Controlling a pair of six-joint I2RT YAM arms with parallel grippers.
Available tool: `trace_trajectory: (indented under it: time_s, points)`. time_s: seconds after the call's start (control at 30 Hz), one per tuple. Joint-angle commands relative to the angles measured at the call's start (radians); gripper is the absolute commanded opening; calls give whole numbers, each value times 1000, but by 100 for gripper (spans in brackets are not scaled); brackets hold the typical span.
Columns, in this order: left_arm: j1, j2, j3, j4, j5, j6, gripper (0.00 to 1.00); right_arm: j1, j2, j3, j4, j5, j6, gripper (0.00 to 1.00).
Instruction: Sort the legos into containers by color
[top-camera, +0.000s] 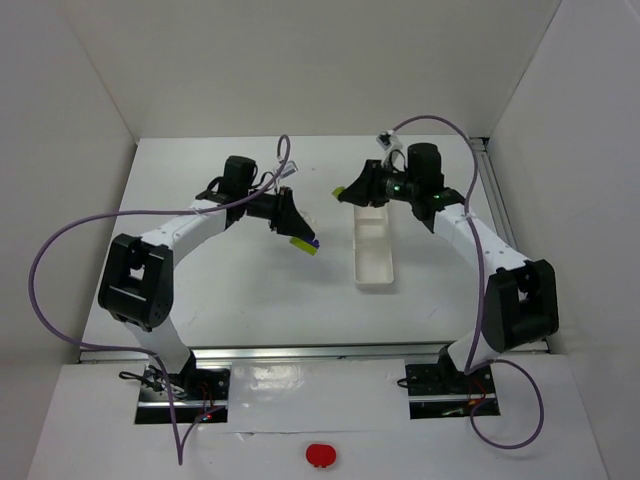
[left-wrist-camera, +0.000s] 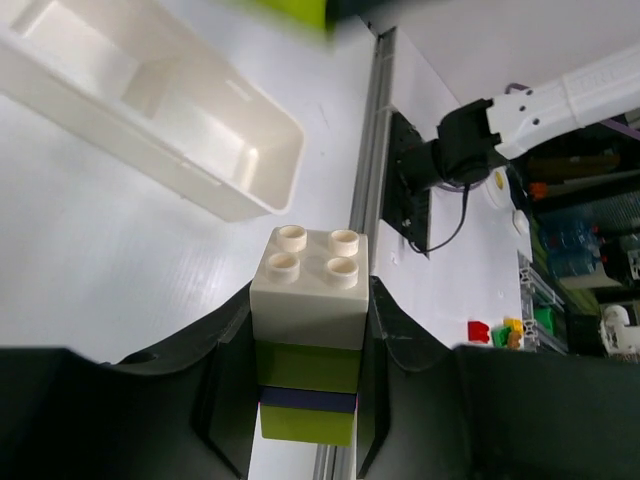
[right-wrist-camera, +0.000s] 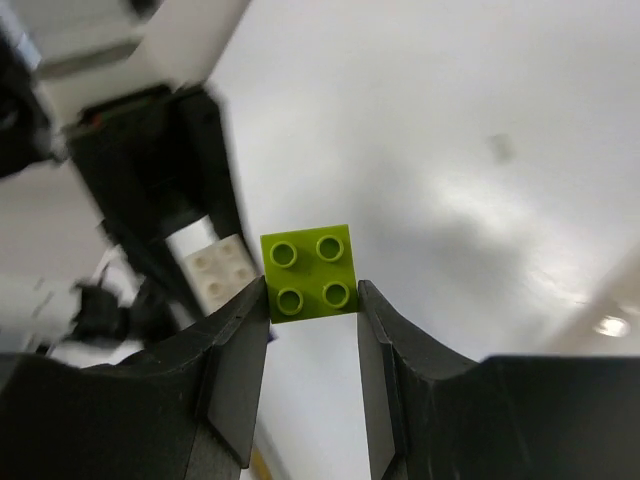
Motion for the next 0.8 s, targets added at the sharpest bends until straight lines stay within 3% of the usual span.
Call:
trace_trajectory:
  time_s: [0.0,0.2,0.27,0.47,0.67,0.7,0.73,0.77]
  points:
    - [23,-30,-14,44,-20,-10,0,-47,-69,43,-3,288,61,26]
    - [44,-7,-26,121,-69,-163,0,-23,96,120,-143,827,45,29]
    - [59,2,-39,217,-54,-229,0,3,147,147,-161,924,23,29]
    - [95,-21,-82,244,-145,-315,0,34,253,178,-172,1033,-11,31]
    - [104,-31,-108,340,-184,-409,0,43,278,167,-129,1033,-11,56]
    - [95,-40,-108,341,-184,-409,0,52,287,167,-129,1024,-11,62]
    - [95,-41,-108,341,-199,-409,0,52,287,176,-129,1024,-20,76]
    - [95,-41,-97,331,-199,-409,0,52,287,193,-156,1024,-20,80]
